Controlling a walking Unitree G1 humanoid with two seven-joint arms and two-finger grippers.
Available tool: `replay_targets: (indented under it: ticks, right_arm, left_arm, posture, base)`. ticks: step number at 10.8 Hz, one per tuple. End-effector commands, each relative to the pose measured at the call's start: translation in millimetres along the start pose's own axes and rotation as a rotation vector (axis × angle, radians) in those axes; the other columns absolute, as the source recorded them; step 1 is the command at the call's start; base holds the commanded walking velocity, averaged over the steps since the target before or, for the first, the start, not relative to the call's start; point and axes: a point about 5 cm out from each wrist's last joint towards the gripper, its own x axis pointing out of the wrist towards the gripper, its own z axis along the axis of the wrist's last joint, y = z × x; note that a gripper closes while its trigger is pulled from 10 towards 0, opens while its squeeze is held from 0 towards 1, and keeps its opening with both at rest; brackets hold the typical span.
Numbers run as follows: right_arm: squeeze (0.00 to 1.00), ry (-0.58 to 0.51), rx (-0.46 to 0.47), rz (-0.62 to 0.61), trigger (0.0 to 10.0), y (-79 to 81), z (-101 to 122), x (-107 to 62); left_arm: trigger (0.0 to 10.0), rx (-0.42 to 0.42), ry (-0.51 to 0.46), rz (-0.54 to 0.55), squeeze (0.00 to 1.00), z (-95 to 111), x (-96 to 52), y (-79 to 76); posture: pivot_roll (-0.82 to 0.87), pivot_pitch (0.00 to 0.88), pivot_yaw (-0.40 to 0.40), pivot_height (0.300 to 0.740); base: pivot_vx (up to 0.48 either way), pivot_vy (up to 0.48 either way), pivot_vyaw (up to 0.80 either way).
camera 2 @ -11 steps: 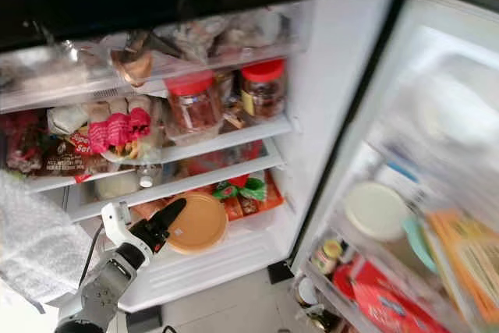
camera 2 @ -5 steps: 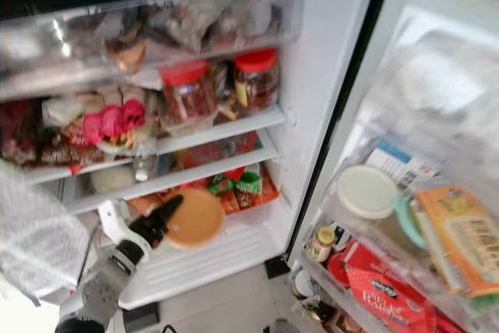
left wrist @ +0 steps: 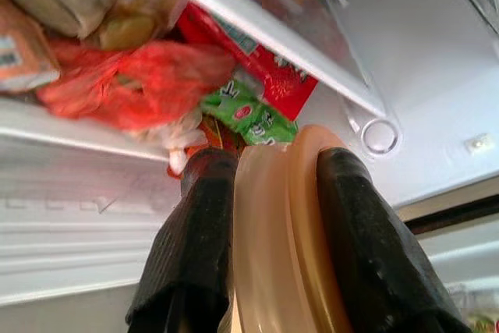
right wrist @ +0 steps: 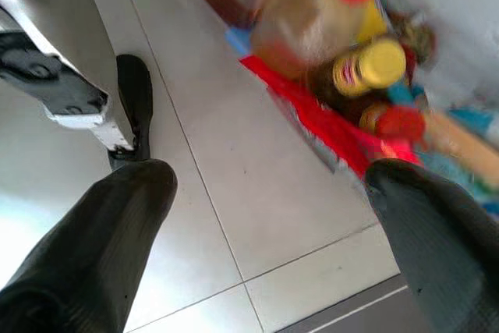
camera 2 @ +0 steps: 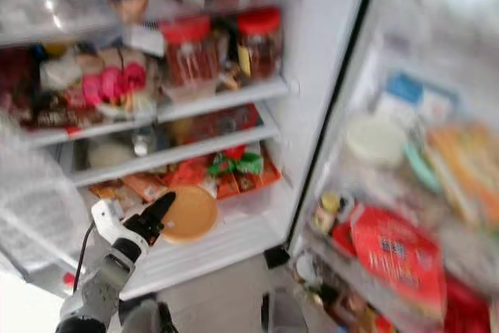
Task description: Restocking fridge
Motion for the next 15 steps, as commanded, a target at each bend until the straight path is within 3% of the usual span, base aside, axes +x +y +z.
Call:
replay_targets:
  ticks: [1,7,11,15]
  right_arm:
    - [0.00,0.021,-0.001,-0.004,10.0,-1.8,-6.1,-2.1]
    - [0.00,0.020,0.000,0.001,10.0,-2.3,-6.0,-2.3]
    - [0.00,0.021,-0.001,0.005,10.0,-2.0,-6.0,-2.2]
    - [0.00,0.020,-0.003,0.008,10.0,-2.0,-5.8,-2.2]
  left_arm:
    - [10.0,-0.016,-0.037,-0.020,0.00,6.1,6.8,-7.7]
    - [10.0,-0.024,-0.122,-0.048,0.00,27.4,16.3,-18.6]
    - [10.0,-0.058,-0.188,-0.115,0.00,41.4,24.3,-35.6]
    - [10.0,-0.086,-0.215,-0.158,0.00,48.8,26.2,-45.1]
  posture:
    - [-0.25,0.115,-0.008,0.616]
    - [-0.25,0.127,-0.013,0.616]
    - [-0.25,0.132,-0.014,0.616]
    - [-0.24,0.133,-0.015,0.616]
  base:
    - [0.000,0.000,0.00]
    - [0.000,0.000,0.00]
    - [0.000,0.000,0.00]
    - [0.258,0.000,0.00]
